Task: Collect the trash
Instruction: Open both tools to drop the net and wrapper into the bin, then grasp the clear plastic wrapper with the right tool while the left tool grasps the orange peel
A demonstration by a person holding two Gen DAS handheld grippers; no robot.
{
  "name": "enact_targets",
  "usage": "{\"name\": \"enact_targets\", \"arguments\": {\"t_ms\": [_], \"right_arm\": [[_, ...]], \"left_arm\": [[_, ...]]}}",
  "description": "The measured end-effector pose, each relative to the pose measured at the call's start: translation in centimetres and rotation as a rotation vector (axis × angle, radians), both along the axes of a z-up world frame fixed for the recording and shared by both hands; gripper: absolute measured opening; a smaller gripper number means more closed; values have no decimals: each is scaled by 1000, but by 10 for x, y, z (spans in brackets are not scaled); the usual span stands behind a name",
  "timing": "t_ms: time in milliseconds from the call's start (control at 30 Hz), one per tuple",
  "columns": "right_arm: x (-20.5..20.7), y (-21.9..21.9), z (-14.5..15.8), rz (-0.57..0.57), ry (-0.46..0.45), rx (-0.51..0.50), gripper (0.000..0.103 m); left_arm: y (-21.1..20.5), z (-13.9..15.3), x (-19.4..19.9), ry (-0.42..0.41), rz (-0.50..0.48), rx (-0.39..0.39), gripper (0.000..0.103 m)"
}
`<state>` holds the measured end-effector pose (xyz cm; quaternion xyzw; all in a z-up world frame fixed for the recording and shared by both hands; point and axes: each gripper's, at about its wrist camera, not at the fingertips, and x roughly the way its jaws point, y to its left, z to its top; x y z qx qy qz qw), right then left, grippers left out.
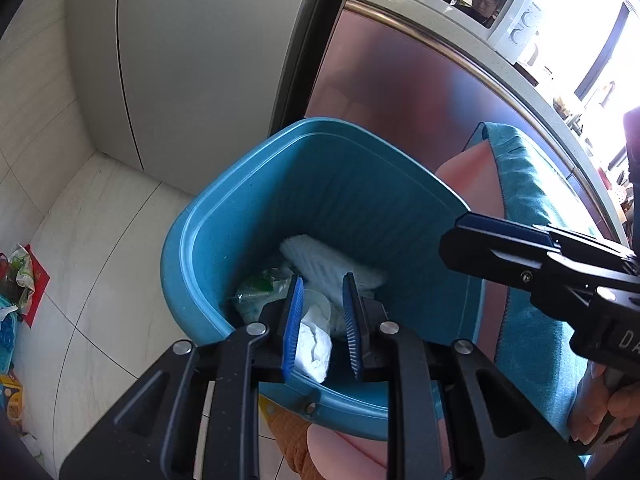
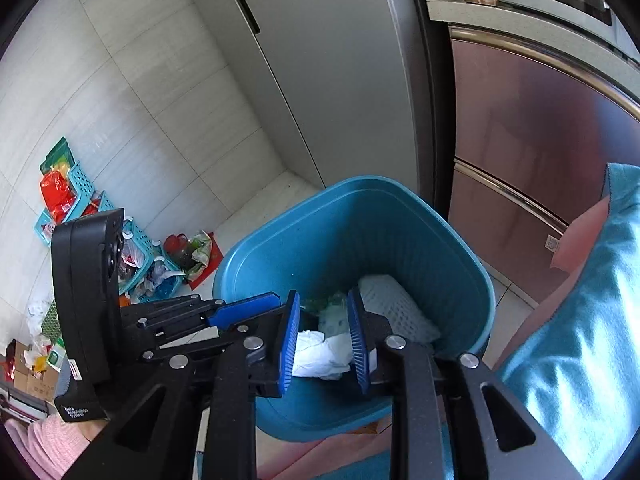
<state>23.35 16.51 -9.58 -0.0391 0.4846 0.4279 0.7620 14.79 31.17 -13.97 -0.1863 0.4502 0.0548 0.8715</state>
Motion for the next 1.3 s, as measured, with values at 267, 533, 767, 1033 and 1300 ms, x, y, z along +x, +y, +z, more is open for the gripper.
{"name": "enact_targets", "arguments": {"t_ms": [267,533,767,1033,1300], "right_arm": [[-18,-29,16,-17,-49,39,25],[-50,-80,47,-53,-132,113,30],[-80,-152,71,-158,-197,156,36],[-114,-250,75,-372,-239,125,37],[-146,-354,72,-607,-269,89,37]], "left_arm": [[-9,20,-20,-76,-25,17,24],[-42,61,-46,-217,-125,45,40],[-105,83,-62,-288,-306,60,43],[-201,89,-70,-306,-536,23,43],[-299,90,-80,-304,-737,16,43]]}}
